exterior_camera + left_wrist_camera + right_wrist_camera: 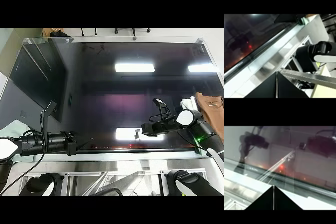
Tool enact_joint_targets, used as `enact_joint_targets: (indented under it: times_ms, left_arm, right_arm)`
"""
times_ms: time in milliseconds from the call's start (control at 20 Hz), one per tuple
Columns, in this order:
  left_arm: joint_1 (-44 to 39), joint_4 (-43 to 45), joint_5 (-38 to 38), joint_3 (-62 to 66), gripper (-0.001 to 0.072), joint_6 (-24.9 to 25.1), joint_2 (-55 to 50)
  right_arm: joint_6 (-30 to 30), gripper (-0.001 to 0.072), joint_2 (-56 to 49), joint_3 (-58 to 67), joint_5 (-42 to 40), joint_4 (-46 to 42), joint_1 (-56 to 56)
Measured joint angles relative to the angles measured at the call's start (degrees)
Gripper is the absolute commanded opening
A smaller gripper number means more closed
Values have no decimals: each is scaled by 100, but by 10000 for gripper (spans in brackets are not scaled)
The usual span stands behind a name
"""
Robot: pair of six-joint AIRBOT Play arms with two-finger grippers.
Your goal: Fold the shirts.
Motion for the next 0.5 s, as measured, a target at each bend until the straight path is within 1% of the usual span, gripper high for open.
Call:
enact_joint_targets:
  times_ms: [350, 450, 500]
  left_arm:
    - [0, 52, 4, 2, 19, 9, 0]
    - [59, 293, 4, 31, 19, -74, 0]
    - [133, 570, 7, 76, 20, -236, 2]
  right_arm:
    - [0, 21, 0, 0, 0, 0, 0]
    - [0, 21, 0, 0, 0, 0, 0]
    - [0, 20, 0, 0, 0, 0, 0]
